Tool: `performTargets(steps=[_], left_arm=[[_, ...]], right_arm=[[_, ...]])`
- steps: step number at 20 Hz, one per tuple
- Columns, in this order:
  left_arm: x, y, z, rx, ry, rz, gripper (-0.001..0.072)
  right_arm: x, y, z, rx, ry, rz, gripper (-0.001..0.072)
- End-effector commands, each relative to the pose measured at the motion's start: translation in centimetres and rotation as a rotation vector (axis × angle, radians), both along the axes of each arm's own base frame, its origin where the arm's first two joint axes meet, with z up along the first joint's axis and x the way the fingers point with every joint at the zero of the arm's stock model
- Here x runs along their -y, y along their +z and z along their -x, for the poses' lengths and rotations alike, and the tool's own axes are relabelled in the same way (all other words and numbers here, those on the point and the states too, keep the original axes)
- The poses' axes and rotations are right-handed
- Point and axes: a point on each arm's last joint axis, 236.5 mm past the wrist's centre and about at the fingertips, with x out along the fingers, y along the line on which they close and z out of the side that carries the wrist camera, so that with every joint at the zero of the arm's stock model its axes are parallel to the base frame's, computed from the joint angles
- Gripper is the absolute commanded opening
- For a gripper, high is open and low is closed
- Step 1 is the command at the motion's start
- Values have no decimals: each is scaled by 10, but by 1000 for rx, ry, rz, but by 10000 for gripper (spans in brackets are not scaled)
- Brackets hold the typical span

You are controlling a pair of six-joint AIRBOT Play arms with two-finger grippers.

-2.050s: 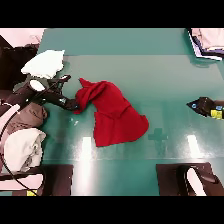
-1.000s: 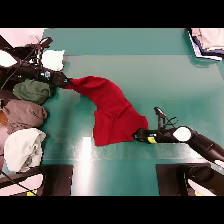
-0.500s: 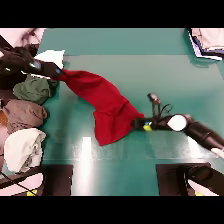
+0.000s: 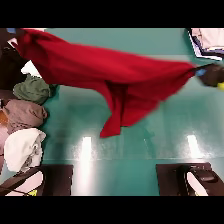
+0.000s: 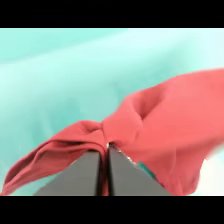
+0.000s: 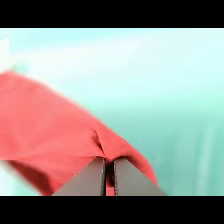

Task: Fold the shirts.

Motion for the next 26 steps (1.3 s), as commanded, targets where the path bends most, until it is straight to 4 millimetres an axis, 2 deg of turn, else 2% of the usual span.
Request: performTargets(steps=[1,4,6,7,9,11,13,14,16,18,20,22,23,24,25,26], left_arm=[[25,52,57,134,-74,34,27],[46,90,102,252,-136,86,28],[56,103,124,304,-172,92,27],[54,99,123,301,-167,71,27],[38,76,102,241,-104,24,27],[19,29,68,116,-34,14,27],[14,-45,40,-87,-25,55,27],[11,-92,29,-205,-15,84,27],[5,-179,13,-390,17,121,27],[-2,-257,3,-535,67,152,27],[-8,-316,-3,-649,111,169,28],[-14,-346,-17,-698,133,173,28],[-17,-352,-28,-698,150,175,28],[-21,-350,-39,-683,159,174,28],[-24,-341,-52,-653,165,173,84],[-26,-327,-63,-614,164,169,365]], right_arm=[[33,74,44,158,-112,91,22],[40,114,61,216,-138,147,22],[36,128,62,199,-114,165,22],[33,129,59,176,-88,170,21],[23,116,44,90,-18,171,22],[5,82,20,-38,85,161,22],[-21,29,-5,-190,195,162,21],[-27,-2,-15,-272,223,186,22],[-28,-73,-29,-451,240,271,22],[-30,-129,-34,-585,257,286,22],[-30,-169,-36,-666,258,283,23],[-27,-196,-34,-719,253,275,23],[-27,-204,-32,-734,252,275,23],[-26,-210,-30,-748,253,275,23],[-26,-212,-28,-754,254,275,23],[-26,-212,-28,-753,254,275,23]])
